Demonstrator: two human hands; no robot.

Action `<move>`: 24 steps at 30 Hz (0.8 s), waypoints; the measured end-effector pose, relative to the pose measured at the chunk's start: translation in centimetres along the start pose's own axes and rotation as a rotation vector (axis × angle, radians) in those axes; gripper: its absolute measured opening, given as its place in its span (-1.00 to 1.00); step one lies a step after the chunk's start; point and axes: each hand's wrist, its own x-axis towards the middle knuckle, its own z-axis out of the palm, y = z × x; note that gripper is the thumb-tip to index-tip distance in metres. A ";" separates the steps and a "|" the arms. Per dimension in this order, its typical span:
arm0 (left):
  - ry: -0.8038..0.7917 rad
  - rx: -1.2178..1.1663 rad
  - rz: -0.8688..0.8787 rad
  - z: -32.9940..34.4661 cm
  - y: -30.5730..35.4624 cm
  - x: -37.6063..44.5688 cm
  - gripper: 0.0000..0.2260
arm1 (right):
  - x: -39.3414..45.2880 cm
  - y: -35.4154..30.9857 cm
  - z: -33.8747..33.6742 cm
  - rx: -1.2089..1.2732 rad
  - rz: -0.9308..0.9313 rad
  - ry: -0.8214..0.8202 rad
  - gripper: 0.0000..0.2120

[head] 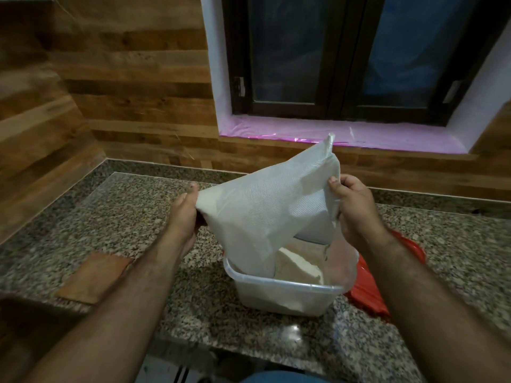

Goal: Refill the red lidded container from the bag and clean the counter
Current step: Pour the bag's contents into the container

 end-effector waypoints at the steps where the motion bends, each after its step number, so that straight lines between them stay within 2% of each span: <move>1: 0.039 -0.015 0.023 0.3 -0.3 0.0 -0.56 | -0.1 0.4 -0.2 -0.005 0.024 0.005 -0.83; 4: 0.121 0.027 0.105 1.3 -0.1 -0.1 -0.74 | -0.4 1.0 -0.9 -0.042 0.053 0.036 -0.81; 8: 0.140 0.211 0.285 2.3 0.9 -0.1 -0.77 | -0.5 1.1 -2.1 -0.022 -0.008 0.080 -0.81; 13: 0.083 0.385 0.496 3.6 2.9 -0.2 -0.62 | 0.4 0.7 -3.6 0.065 0.002 0.111 -0.36; 14: 0.088 0.422 0.548 4.1 3.4 -0.4 -0.58 | 0.8 0.9 -3.9 0.044 -0.020 0.139 -0.40; 17: 0.108 0.453 0.652 5.9 4.9 -1.3 -0.47 | 1.0 0.9 -4.0 -0.017 -0.083 0.214 -0.75; 21: 0.158 0.449 0.753 7.1 6.5 -1.4 -0.45 | 1.7 0.9 -4.1 -0.060 -0.095 0.298 -0.79; 24: 0.196 0.474 0.808 7.3 6.8 -0.9 -0.46 | 1.9 0.5 -4.0 -0.058 -0.111 0.308 -0.75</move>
